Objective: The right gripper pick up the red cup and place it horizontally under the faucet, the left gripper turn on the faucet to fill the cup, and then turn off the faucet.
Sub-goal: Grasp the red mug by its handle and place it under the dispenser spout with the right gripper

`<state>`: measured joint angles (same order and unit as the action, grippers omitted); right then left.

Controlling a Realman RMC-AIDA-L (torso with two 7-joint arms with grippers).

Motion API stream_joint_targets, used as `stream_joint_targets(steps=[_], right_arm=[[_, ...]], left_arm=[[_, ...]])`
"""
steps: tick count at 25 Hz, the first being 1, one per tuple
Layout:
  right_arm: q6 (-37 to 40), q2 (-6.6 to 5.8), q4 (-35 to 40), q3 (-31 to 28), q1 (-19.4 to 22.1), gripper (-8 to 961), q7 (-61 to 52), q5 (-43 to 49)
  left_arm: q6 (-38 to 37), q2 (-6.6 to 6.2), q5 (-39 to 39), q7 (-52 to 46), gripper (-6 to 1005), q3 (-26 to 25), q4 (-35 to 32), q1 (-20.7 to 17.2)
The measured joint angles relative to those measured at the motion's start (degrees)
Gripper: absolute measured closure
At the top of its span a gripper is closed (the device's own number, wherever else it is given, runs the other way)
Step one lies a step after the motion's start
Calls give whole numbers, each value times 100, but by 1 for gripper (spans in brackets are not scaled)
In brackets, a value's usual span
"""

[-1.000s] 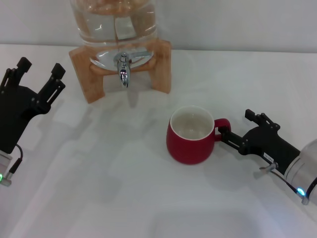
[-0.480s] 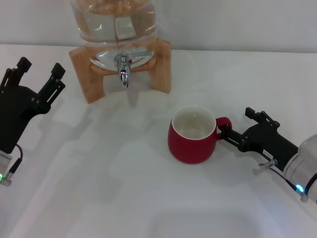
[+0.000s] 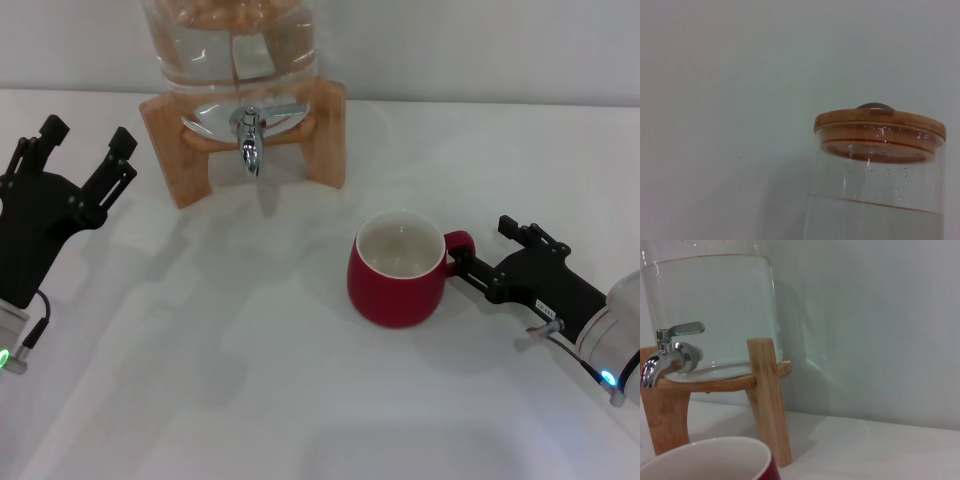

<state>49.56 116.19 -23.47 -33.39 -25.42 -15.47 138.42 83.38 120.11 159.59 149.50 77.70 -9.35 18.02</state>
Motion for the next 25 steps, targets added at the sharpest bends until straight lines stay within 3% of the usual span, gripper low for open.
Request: stream_joint_targets(steps=[8, 19, 21, 25], right_arm=[[11, 0, 5, 59, -1, 184, 6, 63], [58, 0, -54, 206, -26, 629, 241, 167], [59, 0, -82, 207, -30, 826, 275, 168], [59, 0, -103, 206, -43, 835, 317, 169]], left_arm=[[-6, 4, -18, 0, 107, 0, 4, -7], [-6, 4, -24, 0, 107, 0, 3, -9], [-5, 4, -20, 0, 107, 0, 4, -16], [1, 4, -3, 0, 107, 0, 4, -28]])
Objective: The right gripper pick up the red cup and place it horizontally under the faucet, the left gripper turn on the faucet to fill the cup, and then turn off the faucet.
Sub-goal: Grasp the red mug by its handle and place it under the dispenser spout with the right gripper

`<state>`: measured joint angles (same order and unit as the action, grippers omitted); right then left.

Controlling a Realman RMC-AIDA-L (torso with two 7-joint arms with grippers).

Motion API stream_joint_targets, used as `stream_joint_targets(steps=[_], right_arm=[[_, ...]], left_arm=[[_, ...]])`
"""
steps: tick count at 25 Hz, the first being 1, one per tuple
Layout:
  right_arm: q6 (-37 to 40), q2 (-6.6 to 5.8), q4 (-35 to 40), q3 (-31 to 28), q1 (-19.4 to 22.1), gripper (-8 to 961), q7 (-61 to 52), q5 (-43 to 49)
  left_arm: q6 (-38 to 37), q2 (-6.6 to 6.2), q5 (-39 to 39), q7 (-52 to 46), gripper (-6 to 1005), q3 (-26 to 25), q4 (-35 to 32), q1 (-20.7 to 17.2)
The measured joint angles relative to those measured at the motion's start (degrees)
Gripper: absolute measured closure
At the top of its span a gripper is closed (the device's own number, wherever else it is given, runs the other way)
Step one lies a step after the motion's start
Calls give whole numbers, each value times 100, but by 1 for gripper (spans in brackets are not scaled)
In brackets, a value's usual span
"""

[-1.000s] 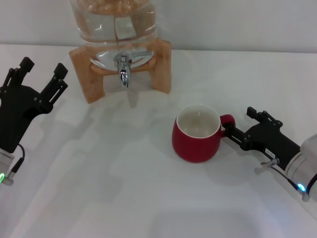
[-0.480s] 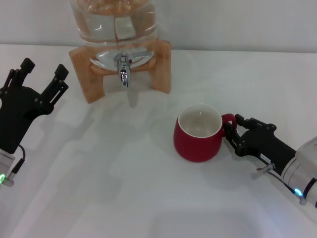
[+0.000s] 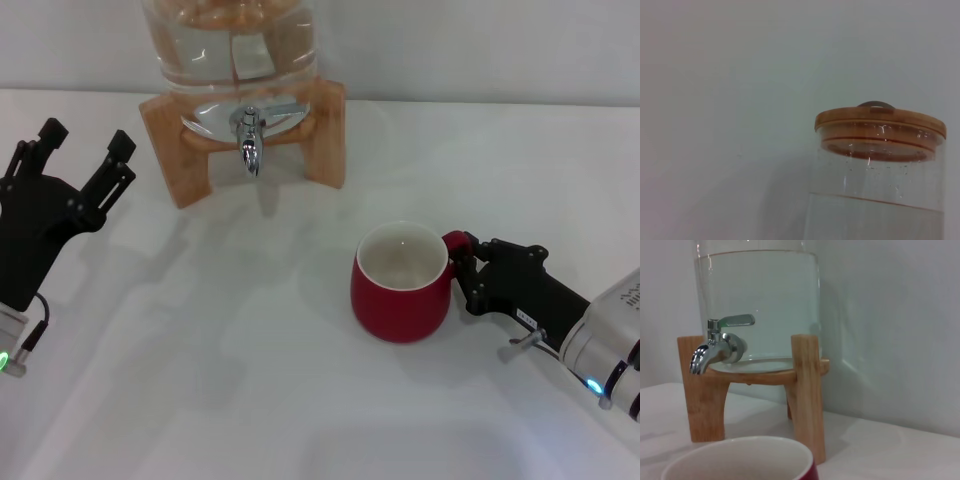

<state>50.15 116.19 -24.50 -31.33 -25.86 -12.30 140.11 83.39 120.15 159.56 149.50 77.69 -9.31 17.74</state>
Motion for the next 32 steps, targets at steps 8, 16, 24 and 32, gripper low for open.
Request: stream_joint_targets(steps=[8, 16, 24, 32], right_arm=[[1, 0, -3, -4, -50, 840, 0, 10], [-36, 0, -3, 23, -239, 841, -26, 10], [-183, 0, -48, 81, -444, 841, -38, 7], [-314, 0, -102, 84, -577, 842, -45, 7]], left_arm=[[1, 0, 6, 4, 107, 0, 0, 23], [-15, 0, 17, 38, 107, -10, -1, -29], [-83, -6, 118, 63, 107, -38, 184, -32], [-87, -9, 162, 85, 107, -17, 214, -43]])
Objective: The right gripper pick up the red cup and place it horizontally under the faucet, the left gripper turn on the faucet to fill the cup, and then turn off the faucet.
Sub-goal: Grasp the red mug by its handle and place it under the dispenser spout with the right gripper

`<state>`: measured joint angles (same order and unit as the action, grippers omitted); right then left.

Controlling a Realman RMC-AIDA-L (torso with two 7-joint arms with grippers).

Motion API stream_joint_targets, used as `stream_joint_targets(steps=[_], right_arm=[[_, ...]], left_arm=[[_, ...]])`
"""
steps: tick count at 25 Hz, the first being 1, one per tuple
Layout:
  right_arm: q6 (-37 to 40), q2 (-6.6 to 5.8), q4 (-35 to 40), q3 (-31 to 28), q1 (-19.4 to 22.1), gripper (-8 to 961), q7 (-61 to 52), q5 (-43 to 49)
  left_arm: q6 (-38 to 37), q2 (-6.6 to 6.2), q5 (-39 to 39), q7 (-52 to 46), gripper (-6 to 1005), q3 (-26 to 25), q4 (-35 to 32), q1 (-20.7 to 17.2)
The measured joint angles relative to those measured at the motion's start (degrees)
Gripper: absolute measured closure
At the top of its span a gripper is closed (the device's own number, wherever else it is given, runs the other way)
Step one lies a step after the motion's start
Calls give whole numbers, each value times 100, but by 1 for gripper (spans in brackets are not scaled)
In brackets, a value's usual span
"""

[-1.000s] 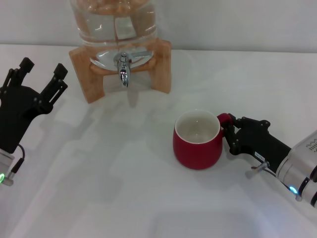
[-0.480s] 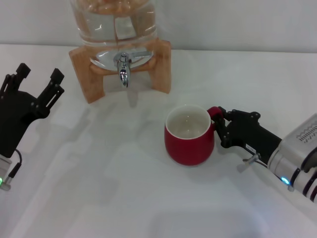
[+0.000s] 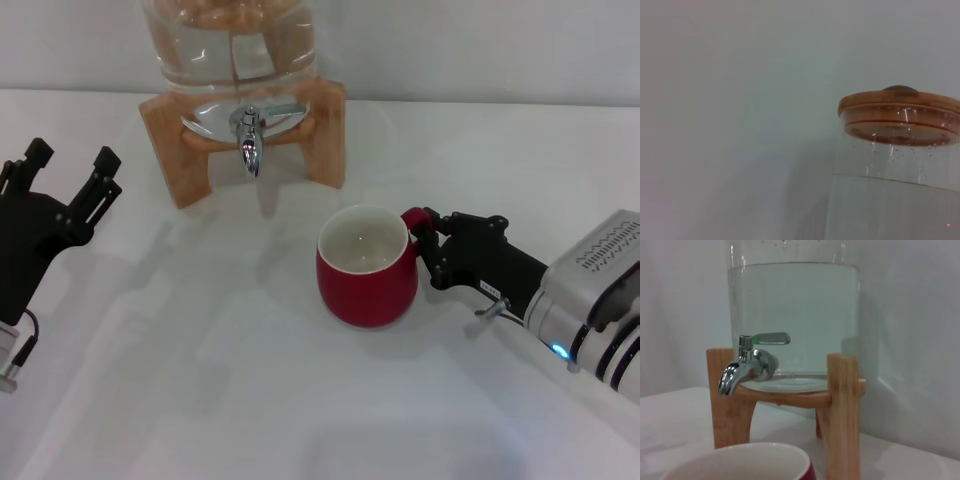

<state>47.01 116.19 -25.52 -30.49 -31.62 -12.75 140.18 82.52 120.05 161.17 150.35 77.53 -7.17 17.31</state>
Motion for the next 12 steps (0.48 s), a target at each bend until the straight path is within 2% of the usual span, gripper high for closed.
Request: stream_joint_targets(steps=[12], right_arm=[[-407, 0, -130, 27, -328, 842, -31, 1]], left_arm=[[6, 0, -1, 3, 107, 8, 6, -1]])
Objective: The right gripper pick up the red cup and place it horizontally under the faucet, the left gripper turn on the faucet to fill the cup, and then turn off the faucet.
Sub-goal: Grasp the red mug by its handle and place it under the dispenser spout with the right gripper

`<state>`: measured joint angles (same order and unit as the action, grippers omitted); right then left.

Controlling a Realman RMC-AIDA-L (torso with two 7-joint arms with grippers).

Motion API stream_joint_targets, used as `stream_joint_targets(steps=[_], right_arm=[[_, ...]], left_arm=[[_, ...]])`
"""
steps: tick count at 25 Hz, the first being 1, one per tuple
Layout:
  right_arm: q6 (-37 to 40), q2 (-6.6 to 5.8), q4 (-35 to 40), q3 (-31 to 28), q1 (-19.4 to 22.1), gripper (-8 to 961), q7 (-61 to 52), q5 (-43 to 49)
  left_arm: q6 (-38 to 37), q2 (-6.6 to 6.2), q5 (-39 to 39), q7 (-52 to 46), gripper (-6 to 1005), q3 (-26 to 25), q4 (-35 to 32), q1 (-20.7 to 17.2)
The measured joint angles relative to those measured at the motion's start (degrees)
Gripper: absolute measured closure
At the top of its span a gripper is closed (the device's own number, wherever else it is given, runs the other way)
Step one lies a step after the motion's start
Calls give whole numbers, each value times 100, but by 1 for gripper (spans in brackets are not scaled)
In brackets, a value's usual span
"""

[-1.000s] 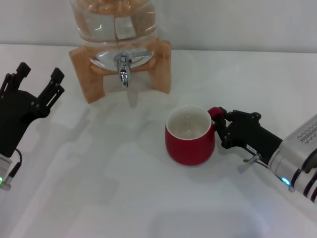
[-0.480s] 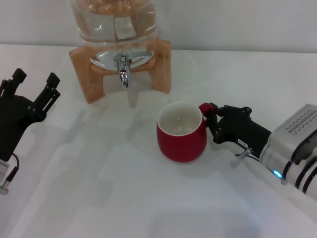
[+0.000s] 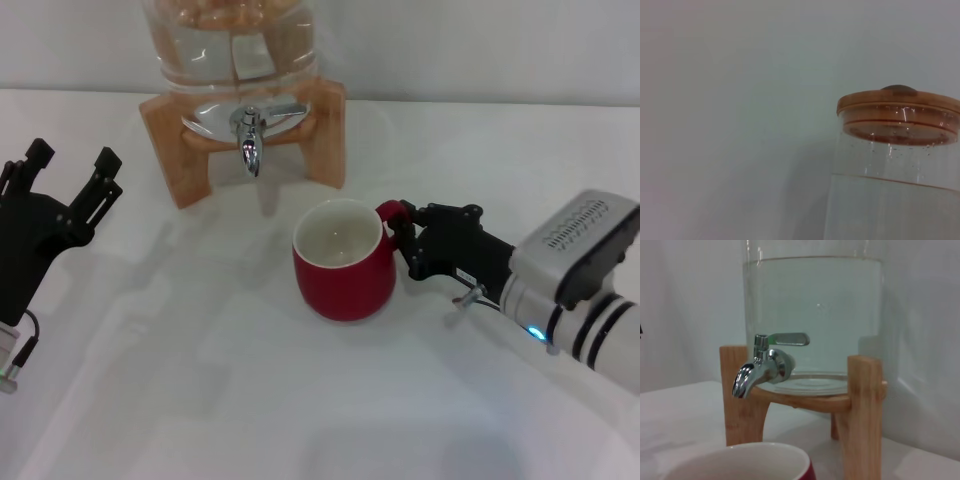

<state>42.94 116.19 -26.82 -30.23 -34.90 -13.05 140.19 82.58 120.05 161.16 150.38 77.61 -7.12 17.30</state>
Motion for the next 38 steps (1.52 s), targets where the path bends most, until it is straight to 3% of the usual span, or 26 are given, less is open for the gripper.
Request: stream_joint_targets(steps=[38], right_arm=[[-1863, 0, -588, 44, -1317, 844, -436, -18]], left_arm=[[229, 0, -41, 0, 107, 9, -1, -446]])
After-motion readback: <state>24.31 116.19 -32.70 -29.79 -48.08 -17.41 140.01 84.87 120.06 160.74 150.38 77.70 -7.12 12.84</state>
